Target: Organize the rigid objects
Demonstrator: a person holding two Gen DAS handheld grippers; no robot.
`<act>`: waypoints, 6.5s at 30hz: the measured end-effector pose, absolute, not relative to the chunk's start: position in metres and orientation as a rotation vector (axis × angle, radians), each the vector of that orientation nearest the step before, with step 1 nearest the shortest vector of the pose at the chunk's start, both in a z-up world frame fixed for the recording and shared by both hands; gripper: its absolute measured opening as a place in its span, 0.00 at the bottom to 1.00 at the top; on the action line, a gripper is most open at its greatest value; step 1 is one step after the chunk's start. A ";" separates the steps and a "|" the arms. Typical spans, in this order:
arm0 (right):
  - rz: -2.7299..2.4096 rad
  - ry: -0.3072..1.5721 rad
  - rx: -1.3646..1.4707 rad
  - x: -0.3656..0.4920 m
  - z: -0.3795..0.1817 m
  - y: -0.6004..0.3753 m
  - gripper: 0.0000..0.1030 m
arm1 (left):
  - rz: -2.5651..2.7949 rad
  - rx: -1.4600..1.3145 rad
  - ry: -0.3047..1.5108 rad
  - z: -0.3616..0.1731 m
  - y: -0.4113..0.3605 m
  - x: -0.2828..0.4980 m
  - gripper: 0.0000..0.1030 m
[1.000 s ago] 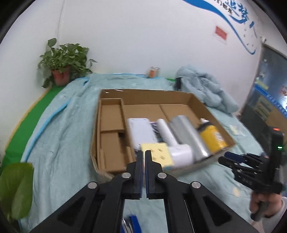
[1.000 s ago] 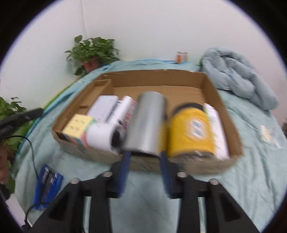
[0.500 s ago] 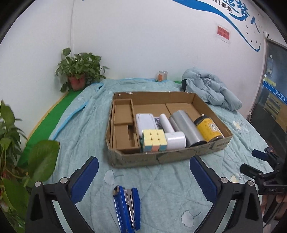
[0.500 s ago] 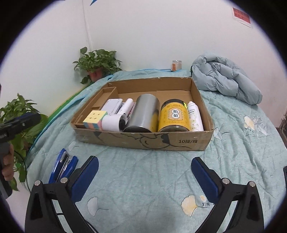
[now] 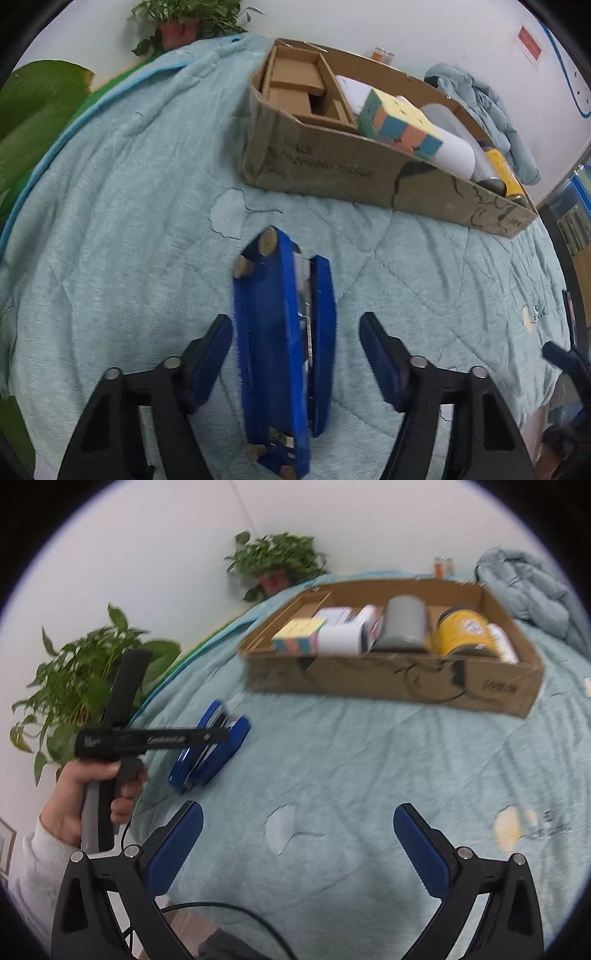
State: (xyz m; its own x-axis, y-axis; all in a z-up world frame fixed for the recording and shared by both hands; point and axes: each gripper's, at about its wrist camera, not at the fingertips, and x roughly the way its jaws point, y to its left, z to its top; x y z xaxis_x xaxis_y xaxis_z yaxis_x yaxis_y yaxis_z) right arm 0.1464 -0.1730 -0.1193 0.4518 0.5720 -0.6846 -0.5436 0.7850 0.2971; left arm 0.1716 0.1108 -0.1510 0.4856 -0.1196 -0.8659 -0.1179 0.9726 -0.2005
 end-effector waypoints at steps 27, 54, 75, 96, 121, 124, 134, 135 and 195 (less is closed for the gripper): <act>0.862 0.945 0.060 0.141 -0.162 -0.164 0.98 | -0.279 -0.403 1.138 -0.147 0.048 0.145 0.60; 0.618 0.917 0.023 0.160 -0.178 -0.166 0.35 | -0.400 -0.529 1.077 -0.144 0.020 0.168 0.65; 0.621 0.630 -0.329 0.141 -0.148 -0.178 0.79 | -0.382 -0.588 0.992 -0.141 0.024 0.190 0.90; 0.521 0.859 -0.052 0.166 -0.175 -0.194 0.50 | -0.467 -0.546 1.112 -0.173 -0.033 0.216 0.85; 0.646 0.761 0.079 0.189 -0.111 -0.148 0.48 | -0.417 -0.452 0.869 -0.072 0.038 0.216 0.47; 0.677 0.731 0.087 0.201 -0.096 -0.128 0.39 | -0.408 -0.437 0.854 -0.058 0.056 0.233 0.48; 0.717 0.654 0.052 0.260 -0.064 -0.070 0.39 | -0.388 -0.442 0.783 -0.016 0.124 0.295 0.47; 0.719 0.653 0.051 0.267 -0.060 -0.066 0.39 | -0.390 -0.438 0.784 -0.012 0.132 0.304 0.47; 0.243 0.593 -0.065 0.232 -0.091 -0.215 0.81 | 0.122 -0.059 0.538 -0.040 -0.029 0.202 0.99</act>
State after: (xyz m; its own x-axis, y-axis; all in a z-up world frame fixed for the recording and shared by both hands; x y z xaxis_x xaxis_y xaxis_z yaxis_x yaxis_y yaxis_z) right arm 0.2323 -0.2152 -0.0907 0.8019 0.2076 -0.5602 -0.2447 0.9696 0.0091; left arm 0.2024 -0.0285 -0.0400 0.8519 0.1002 -0.5140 -0.1312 0.9911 -0.0244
